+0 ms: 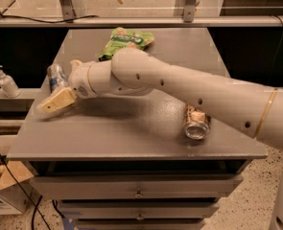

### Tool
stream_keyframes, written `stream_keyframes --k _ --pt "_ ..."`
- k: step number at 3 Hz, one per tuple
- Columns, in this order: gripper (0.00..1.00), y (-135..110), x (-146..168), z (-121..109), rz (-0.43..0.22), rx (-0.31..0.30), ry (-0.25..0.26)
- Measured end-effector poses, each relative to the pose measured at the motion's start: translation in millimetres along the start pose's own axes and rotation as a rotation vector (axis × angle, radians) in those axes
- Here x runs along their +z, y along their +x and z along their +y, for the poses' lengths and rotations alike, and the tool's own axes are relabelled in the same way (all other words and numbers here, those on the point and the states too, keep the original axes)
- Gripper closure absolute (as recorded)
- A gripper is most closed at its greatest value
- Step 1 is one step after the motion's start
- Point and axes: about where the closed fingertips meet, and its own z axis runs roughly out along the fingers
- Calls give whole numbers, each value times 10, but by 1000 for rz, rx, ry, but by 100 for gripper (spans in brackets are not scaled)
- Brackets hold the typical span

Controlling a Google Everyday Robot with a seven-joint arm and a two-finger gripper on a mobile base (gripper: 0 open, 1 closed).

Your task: Pick redbull can

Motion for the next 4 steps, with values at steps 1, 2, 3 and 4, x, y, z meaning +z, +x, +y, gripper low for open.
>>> stream_keyframes --k 1,2,3,4 --pt "17 -17 112 -40 12 17 22" --pt "41 6 153 -75 25 38 43" --pt "64 8 112 -92 31 44 61" --pt "87 -75 -37 -116 24 32 70"
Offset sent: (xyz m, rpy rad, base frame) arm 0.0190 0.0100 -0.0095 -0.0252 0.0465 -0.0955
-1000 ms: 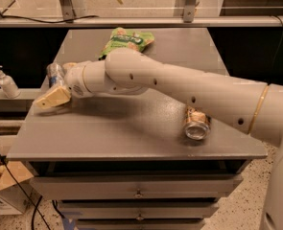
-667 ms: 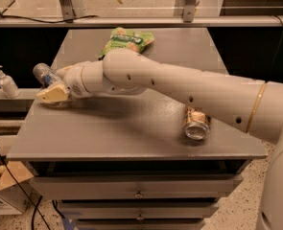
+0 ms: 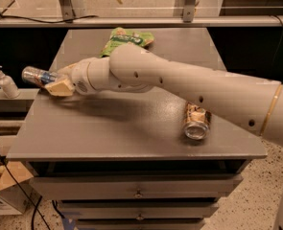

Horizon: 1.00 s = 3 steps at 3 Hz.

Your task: Pick redbull can

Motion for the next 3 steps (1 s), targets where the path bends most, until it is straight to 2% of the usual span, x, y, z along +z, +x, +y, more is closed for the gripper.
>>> stream_keyframes --k 1,3 --pt "100 -239 -365 -96 -35 -27 -2" --pt "100 -771 -1441 -405 -101 -139 3"
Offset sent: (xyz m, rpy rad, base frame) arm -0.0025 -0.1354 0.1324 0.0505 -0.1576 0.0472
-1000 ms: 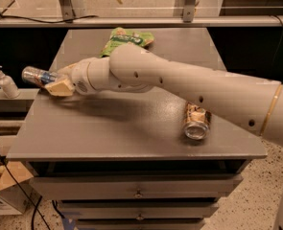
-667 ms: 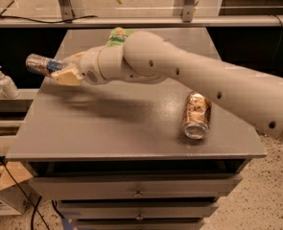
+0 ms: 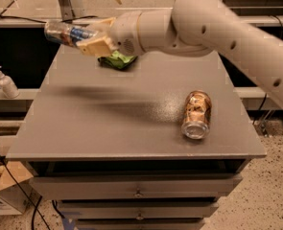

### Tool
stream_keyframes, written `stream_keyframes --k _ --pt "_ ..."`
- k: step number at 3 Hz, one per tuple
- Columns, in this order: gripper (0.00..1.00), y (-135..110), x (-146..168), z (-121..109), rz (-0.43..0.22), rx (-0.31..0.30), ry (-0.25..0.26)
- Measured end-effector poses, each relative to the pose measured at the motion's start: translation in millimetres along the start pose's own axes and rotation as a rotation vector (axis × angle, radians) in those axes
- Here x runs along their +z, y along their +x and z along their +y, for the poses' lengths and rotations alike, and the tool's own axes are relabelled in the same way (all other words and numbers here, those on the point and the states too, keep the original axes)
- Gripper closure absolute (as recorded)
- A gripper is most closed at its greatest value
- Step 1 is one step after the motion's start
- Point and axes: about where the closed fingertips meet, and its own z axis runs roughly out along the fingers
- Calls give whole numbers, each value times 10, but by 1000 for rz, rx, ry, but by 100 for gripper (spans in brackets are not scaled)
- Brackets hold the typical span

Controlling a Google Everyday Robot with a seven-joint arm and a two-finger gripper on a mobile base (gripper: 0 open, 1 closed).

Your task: Pick redbull can

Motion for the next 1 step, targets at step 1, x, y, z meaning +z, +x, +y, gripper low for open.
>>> stream_keyframes --k 1 --pt "100 -64 -5 29 -5 -9 -16"
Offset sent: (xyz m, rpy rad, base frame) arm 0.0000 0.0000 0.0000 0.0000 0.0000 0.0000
